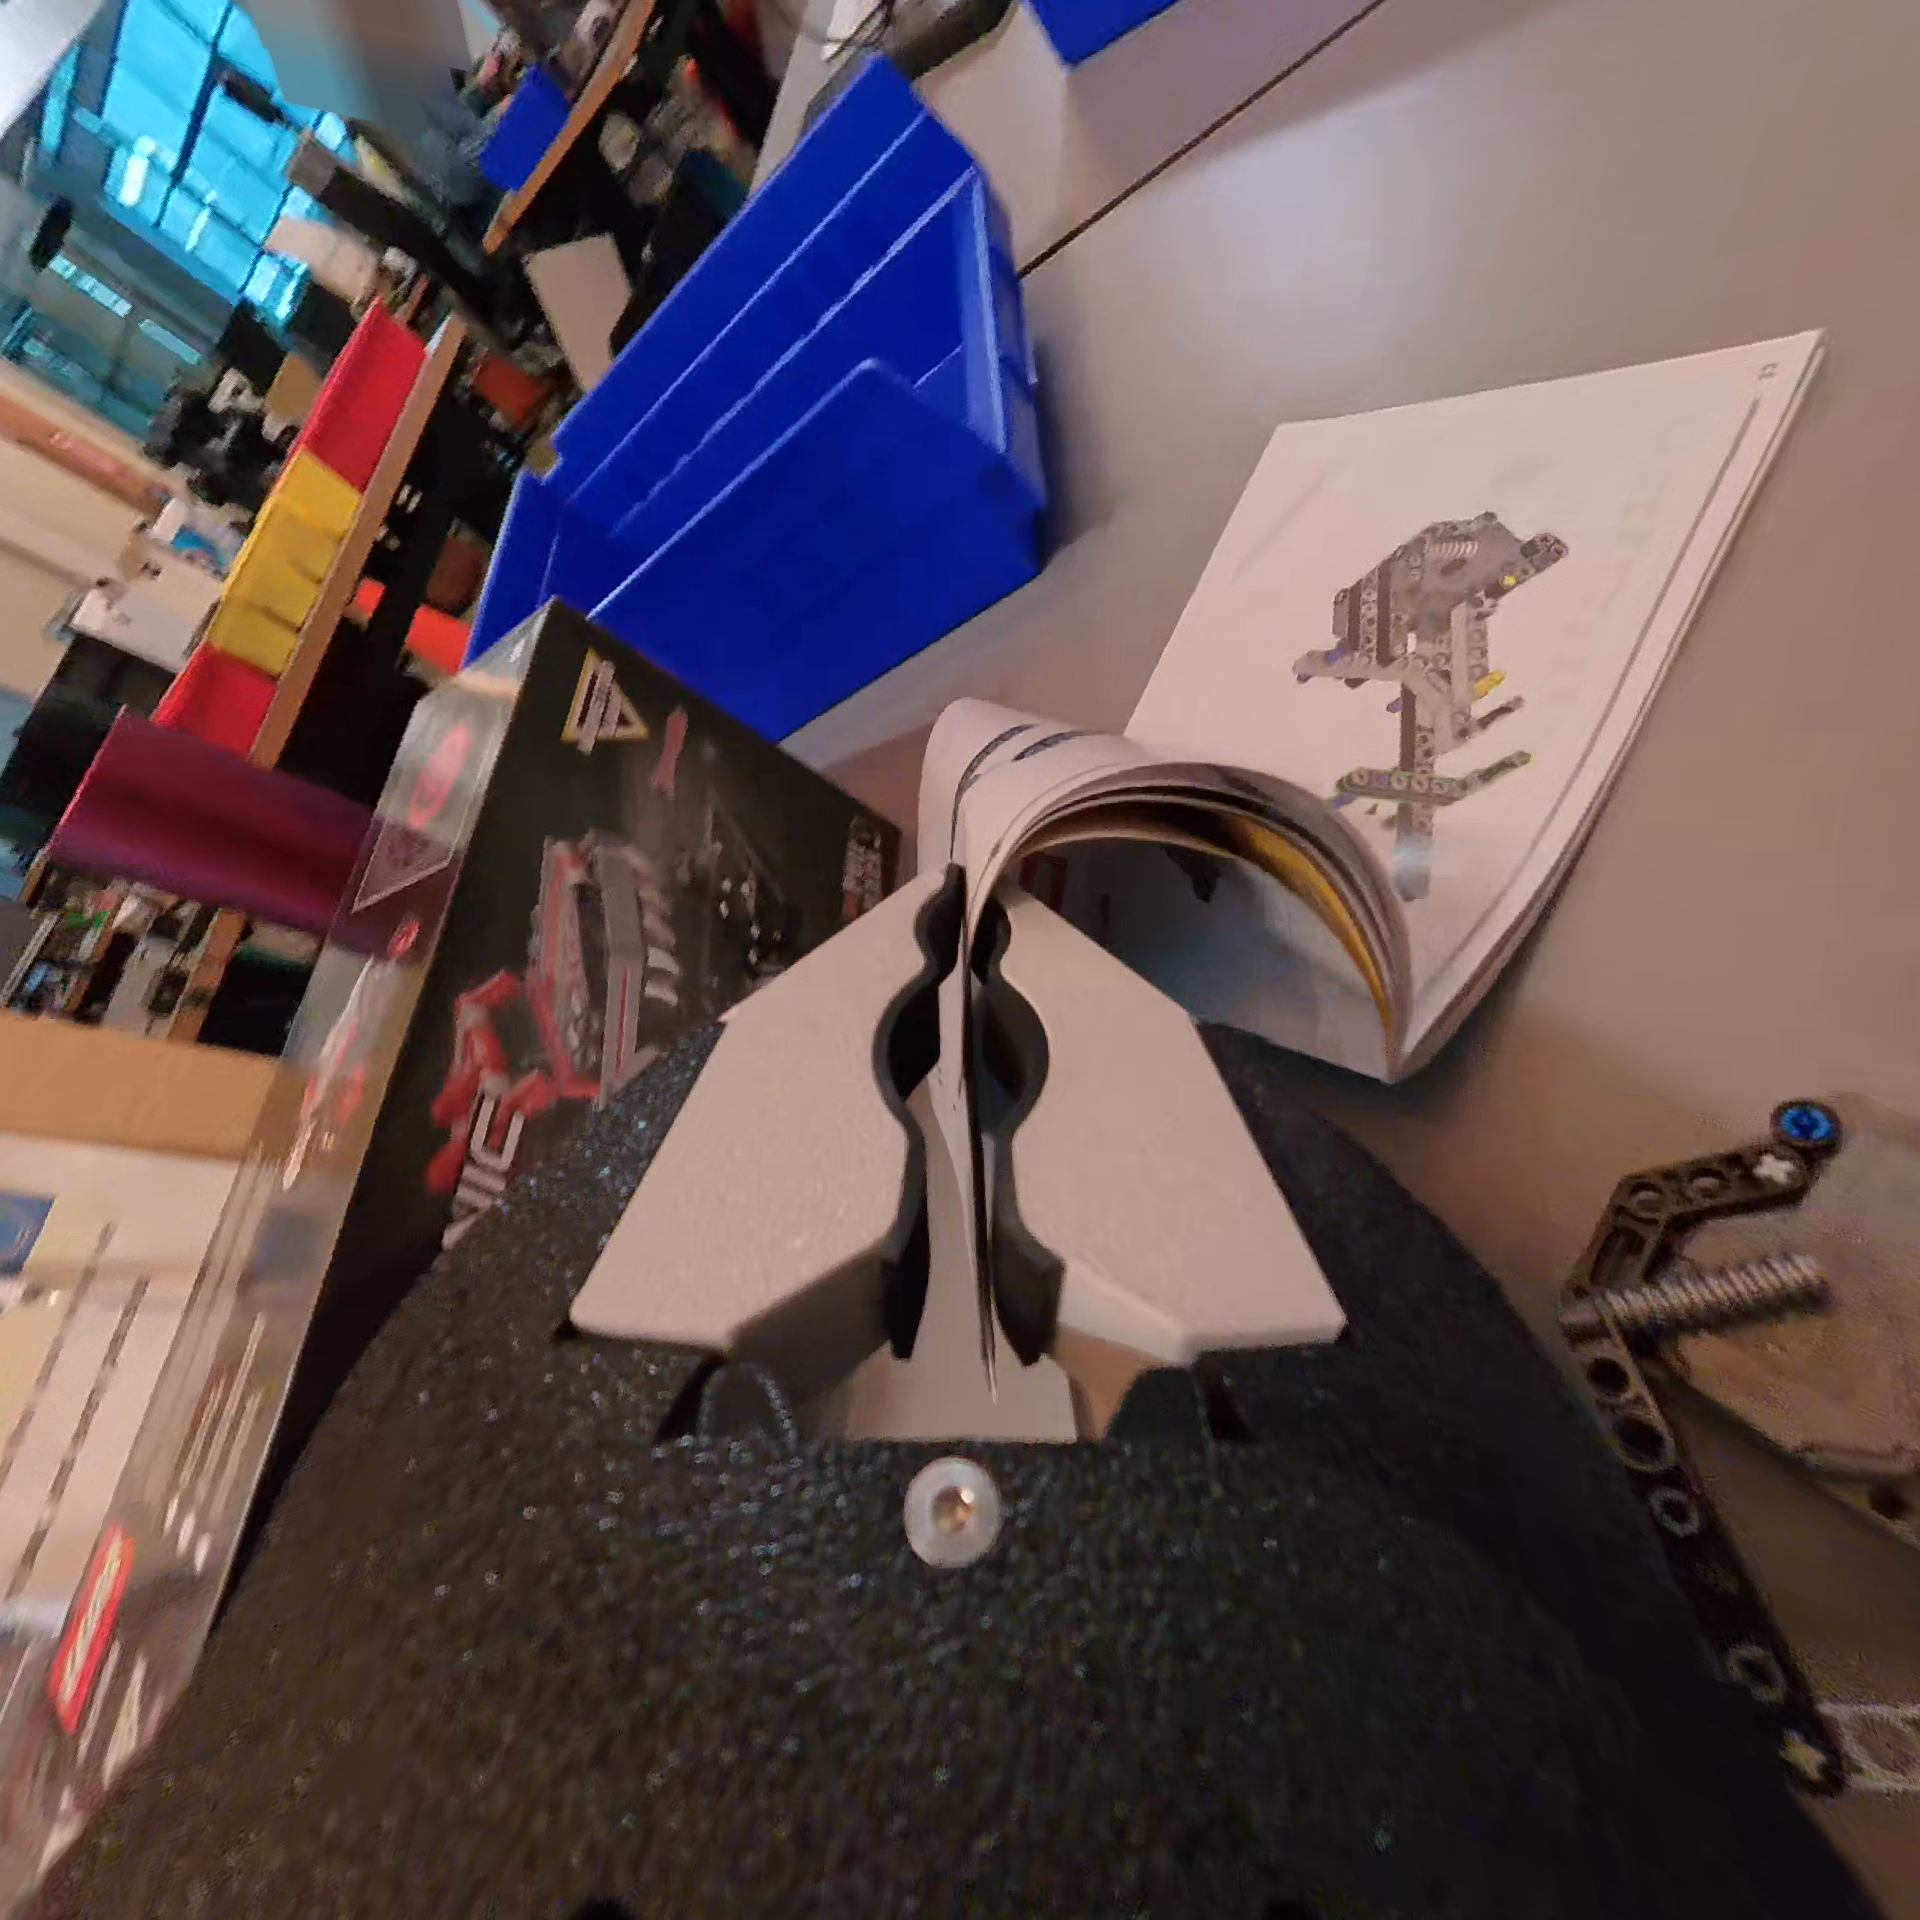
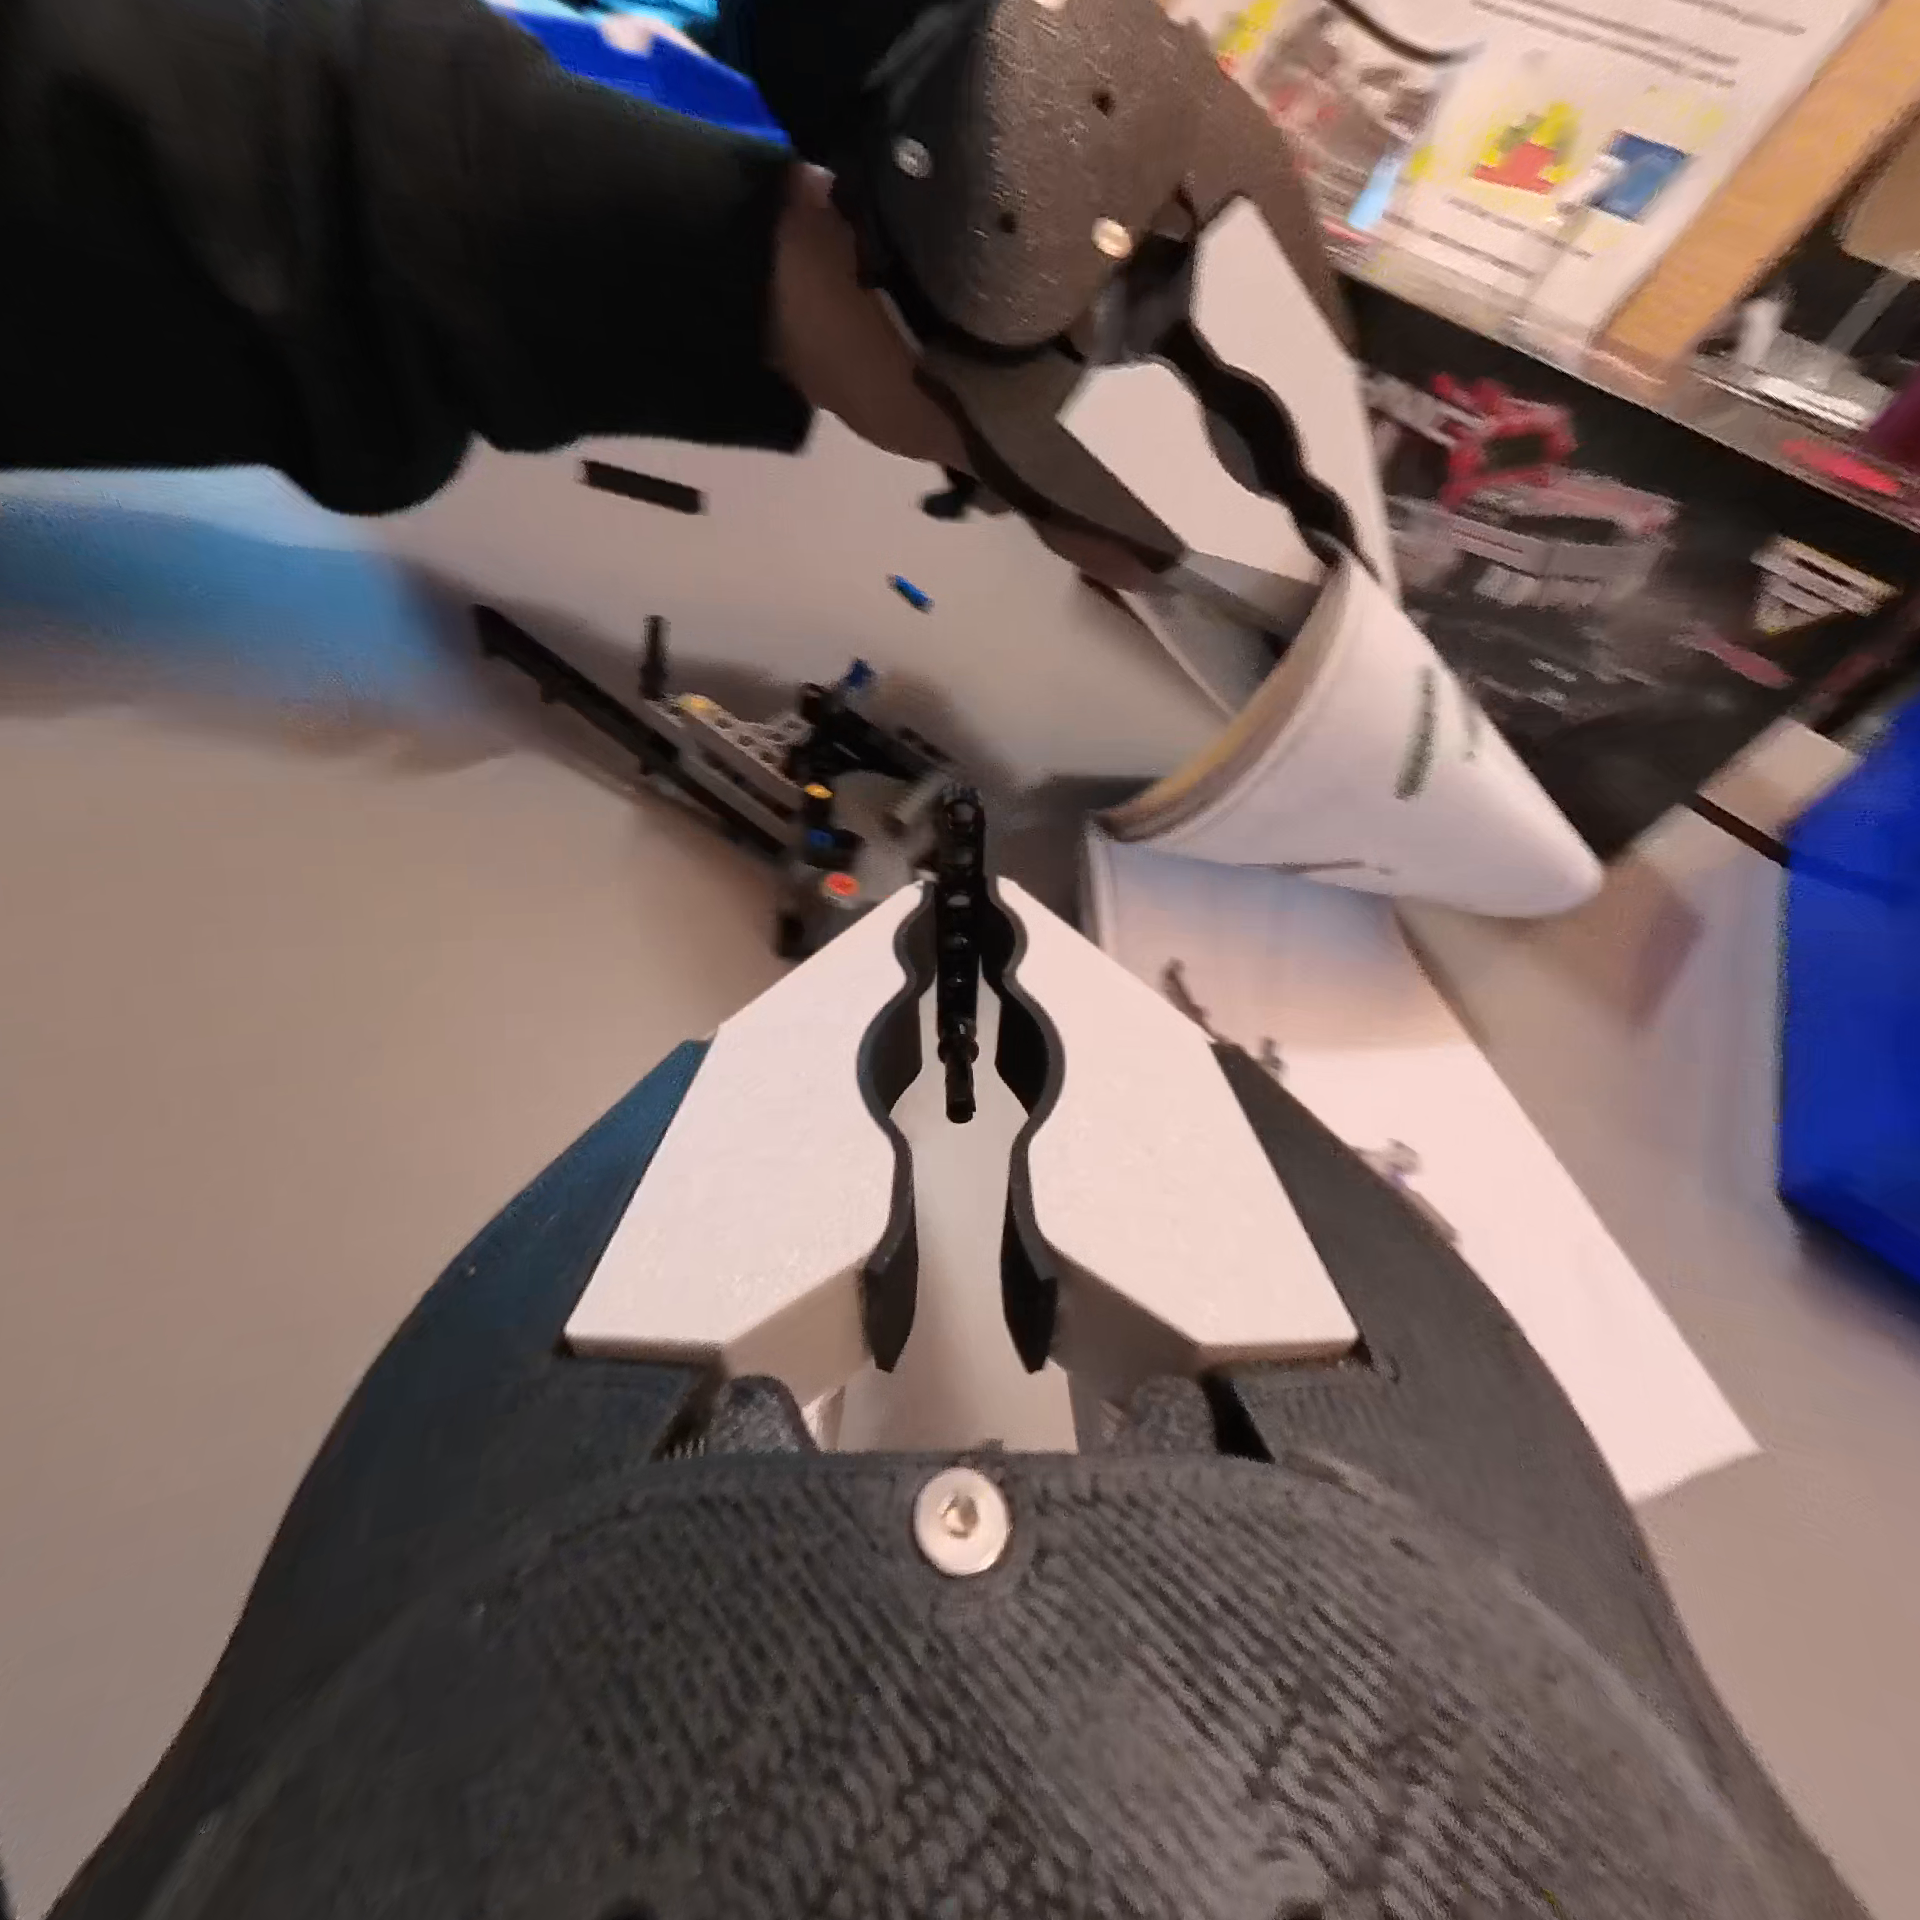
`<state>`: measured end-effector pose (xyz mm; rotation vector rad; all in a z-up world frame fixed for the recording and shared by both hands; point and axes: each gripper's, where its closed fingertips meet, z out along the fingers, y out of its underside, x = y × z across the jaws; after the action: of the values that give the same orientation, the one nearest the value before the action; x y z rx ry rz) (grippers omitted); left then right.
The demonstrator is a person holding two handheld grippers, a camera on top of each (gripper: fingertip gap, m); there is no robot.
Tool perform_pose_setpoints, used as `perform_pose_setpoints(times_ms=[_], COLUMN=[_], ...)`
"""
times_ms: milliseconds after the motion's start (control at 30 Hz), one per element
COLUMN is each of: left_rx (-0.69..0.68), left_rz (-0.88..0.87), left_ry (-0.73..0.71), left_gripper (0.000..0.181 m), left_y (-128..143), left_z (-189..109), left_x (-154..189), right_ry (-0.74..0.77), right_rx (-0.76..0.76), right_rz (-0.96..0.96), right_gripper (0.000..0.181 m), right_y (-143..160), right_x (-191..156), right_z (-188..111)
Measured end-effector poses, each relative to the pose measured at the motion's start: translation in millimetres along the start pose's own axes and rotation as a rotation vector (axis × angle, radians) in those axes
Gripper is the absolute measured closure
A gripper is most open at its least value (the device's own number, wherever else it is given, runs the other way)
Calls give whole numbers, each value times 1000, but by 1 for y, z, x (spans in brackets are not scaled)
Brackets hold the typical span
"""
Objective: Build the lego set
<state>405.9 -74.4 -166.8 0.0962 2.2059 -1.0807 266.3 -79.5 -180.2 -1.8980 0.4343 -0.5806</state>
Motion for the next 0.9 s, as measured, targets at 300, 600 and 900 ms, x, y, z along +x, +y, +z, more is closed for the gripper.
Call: perform_pose_setpoints(times_ms=[300,600,900], left_rx=[-163,-320,-337], left_rz=[-36,-63,-421], left_ry=[130,22,25], left_gripper=[174,175,151], left_y=[62,135,175], left_z=[-8,-52,-112], left_x=[6,28,29], right_ry=[286,279,288], right_rx=[-161,-269,-348], right_rz=[34,-24,-29], right_gripper=[176,177,176], right_y=[40,62,81], right_x=[50,49,62], right_z=[-8,1,-9])
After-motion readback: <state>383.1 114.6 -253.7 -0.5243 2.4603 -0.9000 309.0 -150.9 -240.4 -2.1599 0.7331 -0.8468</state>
